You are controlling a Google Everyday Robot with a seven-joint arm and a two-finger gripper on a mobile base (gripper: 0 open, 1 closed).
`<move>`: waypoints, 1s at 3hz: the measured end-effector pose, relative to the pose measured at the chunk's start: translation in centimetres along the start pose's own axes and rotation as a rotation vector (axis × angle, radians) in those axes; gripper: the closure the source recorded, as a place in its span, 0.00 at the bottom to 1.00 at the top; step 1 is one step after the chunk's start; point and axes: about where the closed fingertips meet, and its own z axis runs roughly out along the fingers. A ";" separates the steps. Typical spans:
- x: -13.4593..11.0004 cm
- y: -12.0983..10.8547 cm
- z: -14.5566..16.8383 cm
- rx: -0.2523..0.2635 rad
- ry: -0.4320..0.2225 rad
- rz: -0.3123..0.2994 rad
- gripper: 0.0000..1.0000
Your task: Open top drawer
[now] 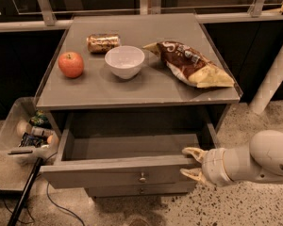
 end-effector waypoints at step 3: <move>0.0 0.7 -0.9 0.003 -0.001 0.008 1.00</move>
Offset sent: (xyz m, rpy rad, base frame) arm -0.3931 -0.1487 0.0182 0.0694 -0.0295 -0.2837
